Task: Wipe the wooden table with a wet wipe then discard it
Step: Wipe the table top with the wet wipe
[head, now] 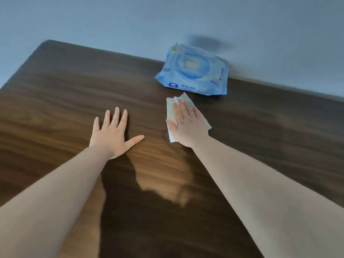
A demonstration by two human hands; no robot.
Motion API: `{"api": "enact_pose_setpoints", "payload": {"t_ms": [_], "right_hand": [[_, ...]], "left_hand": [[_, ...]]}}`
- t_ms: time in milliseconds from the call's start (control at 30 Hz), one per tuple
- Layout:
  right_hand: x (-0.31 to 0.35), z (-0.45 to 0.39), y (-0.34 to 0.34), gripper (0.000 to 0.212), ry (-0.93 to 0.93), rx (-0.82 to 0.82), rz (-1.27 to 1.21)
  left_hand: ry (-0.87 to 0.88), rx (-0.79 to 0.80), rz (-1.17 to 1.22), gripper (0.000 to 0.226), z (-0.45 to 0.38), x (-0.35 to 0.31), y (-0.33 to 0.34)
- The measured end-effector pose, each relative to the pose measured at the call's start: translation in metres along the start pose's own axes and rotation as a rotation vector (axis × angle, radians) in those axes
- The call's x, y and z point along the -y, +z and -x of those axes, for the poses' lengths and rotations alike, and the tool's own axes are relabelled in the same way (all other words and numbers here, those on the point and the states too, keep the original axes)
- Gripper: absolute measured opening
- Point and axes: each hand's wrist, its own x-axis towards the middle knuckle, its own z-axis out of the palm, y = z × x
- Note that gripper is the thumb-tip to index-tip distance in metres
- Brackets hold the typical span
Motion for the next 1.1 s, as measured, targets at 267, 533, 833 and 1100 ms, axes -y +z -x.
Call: {"api": "enact_pose_setpoints", "payload": {"t_ms": [267,533,833,1100], "right_hand": [[0.126,-0.077,0.006,0.066,-0.224,-0.008,0.039],[0.232,-0.151,0.007,0.066,-0.309,-0.014,0.069],[0.300,-0.187,0.007,0.063,-0.389,0.001,0.019],[0.271,-0.164,0.009,0.065,-0.358,-0.025,0.025]], "left_hand": [[-0.265,-0.009,0.204,0.125,0.024,0.112,0.035],[-0.236,-0.049,0.238,0.126,0.018,0.117,0.042],[-0.205,-0.052,0.282,0.133,0.018,0.121,0.042],[-0.201,-0.057,0.256,0.128,0.017,0.121,0.044]]}}
